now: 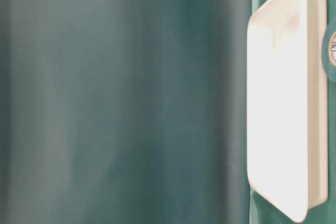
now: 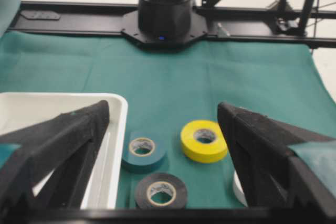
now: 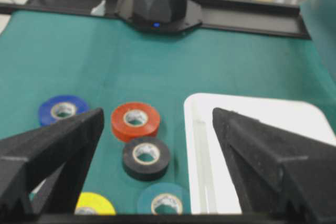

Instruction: Pick up the tape from a random location and place it into the white case.

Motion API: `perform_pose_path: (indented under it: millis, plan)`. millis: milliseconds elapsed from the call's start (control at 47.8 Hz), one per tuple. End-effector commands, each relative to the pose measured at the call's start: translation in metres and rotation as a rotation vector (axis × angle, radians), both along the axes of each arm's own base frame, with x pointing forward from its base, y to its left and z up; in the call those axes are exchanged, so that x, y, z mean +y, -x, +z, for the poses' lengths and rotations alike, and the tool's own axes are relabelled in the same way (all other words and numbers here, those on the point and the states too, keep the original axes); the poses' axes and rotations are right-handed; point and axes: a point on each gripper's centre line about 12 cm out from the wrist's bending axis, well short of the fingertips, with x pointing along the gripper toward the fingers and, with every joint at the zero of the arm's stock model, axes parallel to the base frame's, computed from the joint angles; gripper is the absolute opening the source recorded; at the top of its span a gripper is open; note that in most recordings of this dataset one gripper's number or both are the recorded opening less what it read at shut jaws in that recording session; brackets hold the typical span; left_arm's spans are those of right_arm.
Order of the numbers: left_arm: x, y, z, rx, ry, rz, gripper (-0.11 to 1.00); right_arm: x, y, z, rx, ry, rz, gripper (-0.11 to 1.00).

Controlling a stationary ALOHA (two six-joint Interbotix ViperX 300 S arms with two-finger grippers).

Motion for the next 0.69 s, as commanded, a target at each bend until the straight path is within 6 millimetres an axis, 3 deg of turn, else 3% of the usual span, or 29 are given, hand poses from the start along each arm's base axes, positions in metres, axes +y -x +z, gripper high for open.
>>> perform_pose_path:
  millis: [0, 398, 670]
  plan:
    - [-0.001, -0.003, 0.008, -0.018, 0.002, -0.003, 0.98, -0.001, -0.003, 0.010, -0.025, -0.001, -0.003, 0.91]
    - [-0.002, -0.003, 0.007, -0.001, 0.014, -0.007, 0.98, -0.001, -0.003, 0.009, -0.018, -0.001, -0.003, 0.91]
    - [-0.025, 0.000, 0.006, 0.026, 0.029, -0.120, 0.98, -0.001, -0.003, 0.009, -0.015, 0.000, -0.003, 0.91]
